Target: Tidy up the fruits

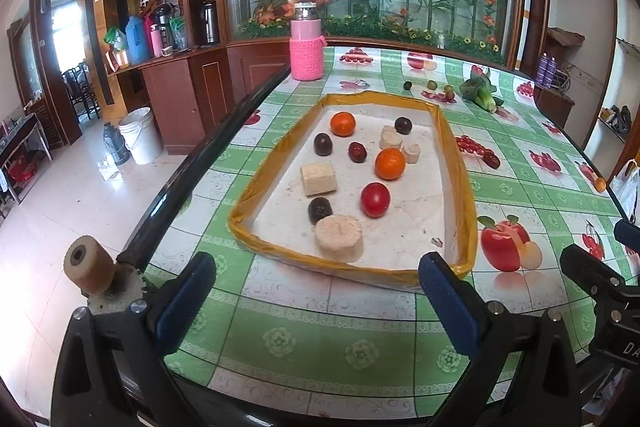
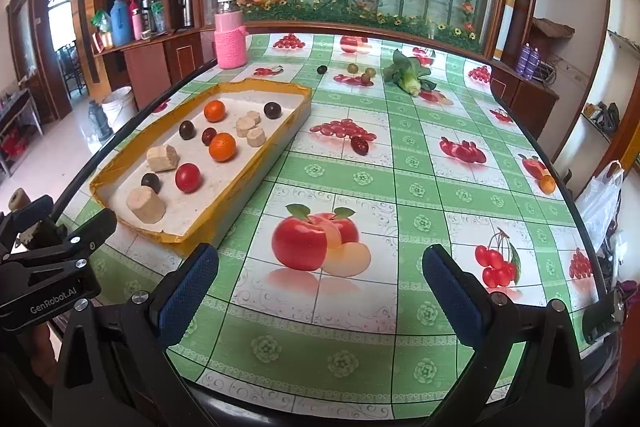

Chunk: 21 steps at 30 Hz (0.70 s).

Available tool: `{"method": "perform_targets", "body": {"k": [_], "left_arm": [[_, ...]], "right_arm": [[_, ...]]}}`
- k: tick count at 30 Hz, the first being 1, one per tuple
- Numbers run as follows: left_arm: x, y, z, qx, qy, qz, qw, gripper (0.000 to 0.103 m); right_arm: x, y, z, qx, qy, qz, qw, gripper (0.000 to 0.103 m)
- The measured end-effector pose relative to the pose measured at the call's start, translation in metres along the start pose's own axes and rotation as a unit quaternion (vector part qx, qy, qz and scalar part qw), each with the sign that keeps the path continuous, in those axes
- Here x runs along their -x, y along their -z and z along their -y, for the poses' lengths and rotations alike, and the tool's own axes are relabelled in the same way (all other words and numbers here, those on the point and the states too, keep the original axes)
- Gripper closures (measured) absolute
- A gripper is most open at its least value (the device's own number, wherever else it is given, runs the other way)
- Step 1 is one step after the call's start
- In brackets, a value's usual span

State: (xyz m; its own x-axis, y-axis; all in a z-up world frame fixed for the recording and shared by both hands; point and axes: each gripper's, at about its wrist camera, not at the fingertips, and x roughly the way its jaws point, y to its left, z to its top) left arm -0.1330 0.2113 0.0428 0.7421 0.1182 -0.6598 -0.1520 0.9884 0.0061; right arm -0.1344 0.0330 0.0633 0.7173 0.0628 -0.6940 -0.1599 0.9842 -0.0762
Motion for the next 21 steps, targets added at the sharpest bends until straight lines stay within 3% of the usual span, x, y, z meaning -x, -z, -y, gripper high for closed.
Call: {"method": "perform_targets", "body": {"k": [21], "left_arm": [[0.0, -0.006, 0.01, -0.003, 0.025, 0.007, 0.9997, 0.001]], "right_arm": [[0.0, 0.002, 0.011, -0.004, 0.007, -0.007, 1.0, 0.0]]}}
